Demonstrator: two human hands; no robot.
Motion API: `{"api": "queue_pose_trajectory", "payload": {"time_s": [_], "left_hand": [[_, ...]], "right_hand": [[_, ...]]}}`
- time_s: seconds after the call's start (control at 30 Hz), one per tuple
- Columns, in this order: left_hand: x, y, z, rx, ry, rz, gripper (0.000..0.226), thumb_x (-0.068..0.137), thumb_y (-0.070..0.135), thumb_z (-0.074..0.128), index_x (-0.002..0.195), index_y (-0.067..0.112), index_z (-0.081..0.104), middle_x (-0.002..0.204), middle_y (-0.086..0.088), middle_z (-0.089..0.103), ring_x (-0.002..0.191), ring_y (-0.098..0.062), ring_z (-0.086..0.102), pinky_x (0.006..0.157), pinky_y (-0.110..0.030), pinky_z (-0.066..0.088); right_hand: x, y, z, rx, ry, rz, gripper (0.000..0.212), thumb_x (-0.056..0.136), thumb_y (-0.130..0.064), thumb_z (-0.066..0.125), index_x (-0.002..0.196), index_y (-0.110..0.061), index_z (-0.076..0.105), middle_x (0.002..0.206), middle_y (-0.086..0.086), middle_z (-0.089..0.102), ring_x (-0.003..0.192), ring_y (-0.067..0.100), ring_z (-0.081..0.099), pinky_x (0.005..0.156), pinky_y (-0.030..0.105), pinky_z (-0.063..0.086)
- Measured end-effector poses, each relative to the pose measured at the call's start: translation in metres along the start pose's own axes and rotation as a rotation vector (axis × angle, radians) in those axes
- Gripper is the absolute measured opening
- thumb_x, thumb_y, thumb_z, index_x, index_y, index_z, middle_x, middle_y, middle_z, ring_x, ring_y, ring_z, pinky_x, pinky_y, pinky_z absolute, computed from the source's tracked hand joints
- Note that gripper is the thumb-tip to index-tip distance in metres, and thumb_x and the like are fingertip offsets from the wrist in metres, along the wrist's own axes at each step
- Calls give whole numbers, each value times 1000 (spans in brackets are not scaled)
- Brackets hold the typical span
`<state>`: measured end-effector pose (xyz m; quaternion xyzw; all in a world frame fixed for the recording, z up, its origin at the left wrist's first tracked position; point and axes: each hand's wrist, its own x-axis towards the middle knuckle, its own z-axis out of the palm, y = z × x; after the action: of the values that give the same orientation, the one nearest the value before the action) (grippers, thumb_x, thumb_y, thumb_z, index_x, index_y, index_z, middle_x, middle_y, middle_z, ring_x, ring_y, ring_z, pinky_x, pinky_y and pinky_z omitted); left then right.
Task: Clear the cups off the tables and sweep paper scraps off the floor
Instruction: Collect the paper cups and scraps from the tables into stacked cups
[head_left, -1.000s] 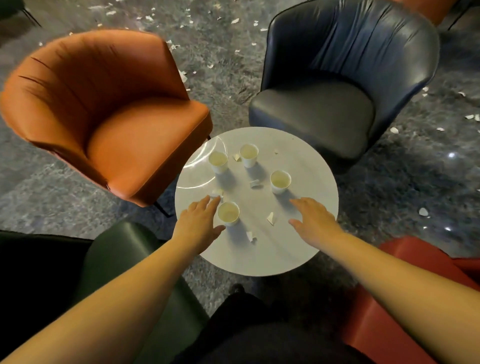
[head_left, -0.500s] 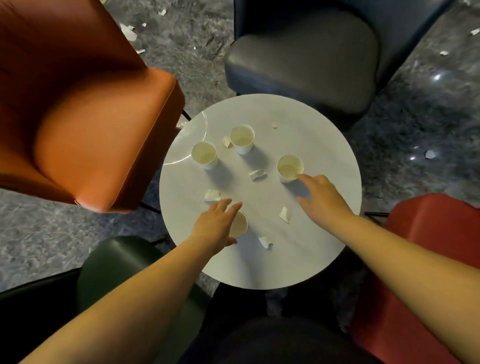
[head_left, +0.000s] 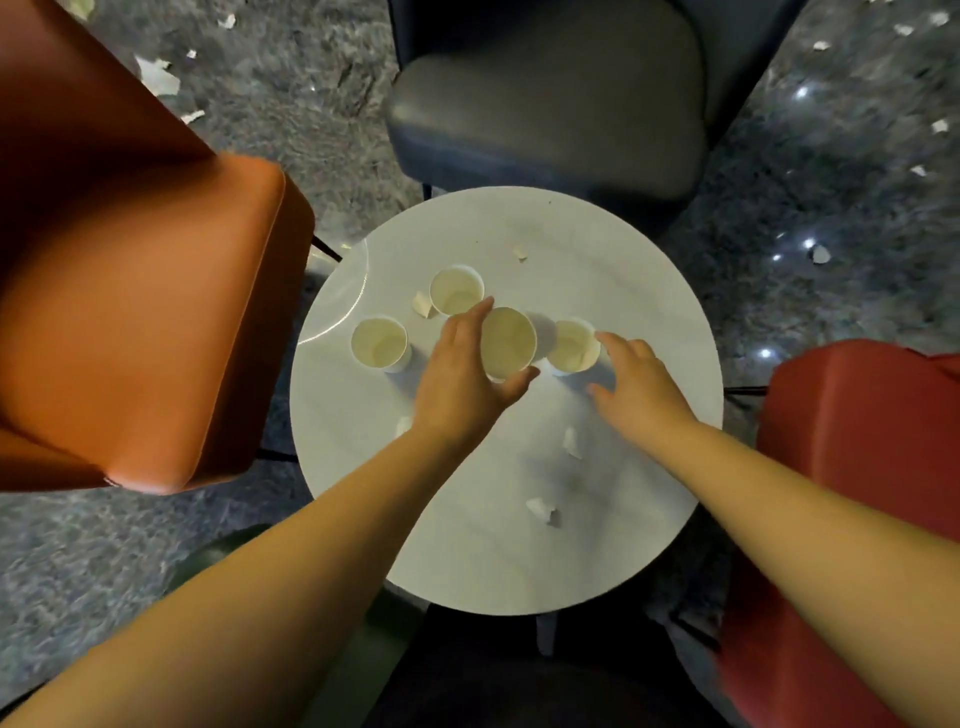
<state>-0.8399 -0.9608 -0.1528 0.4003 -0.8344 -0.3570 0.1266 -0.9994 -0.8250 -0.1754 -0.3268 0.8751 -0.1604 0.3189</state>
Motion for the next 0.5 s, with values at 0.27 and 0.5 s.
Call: {"api": "queue_pose_trajectory", "payload": {"time_s": [0.27, 0.5], "left_hand": [[42, 6, 52, 275, -397, 155, 93, 78, 42, 77, 152, 20, 26, 148, -2, 39, 131, -24, 42, 99, -37, 42], [44, -11, 41, 215, -368, 103, 96, 77, 42, 79, 153, 19, 25, 156, -2, 31, 141, -24, 31, 111, -37, 32]], "right_hand": [[19, 10, 8, 191, 18, 50, 103, 75, -34, 80, 151, -31, 10, 148, 5, 33, 132, 26, 42, 103, 41, 44], [32, 4, 18, 182, -23, -12, 107, 69, -35, 85, 150, -32, 16, 147, 6, 33, 130, 26, 43, 101, 39, 45]]}}
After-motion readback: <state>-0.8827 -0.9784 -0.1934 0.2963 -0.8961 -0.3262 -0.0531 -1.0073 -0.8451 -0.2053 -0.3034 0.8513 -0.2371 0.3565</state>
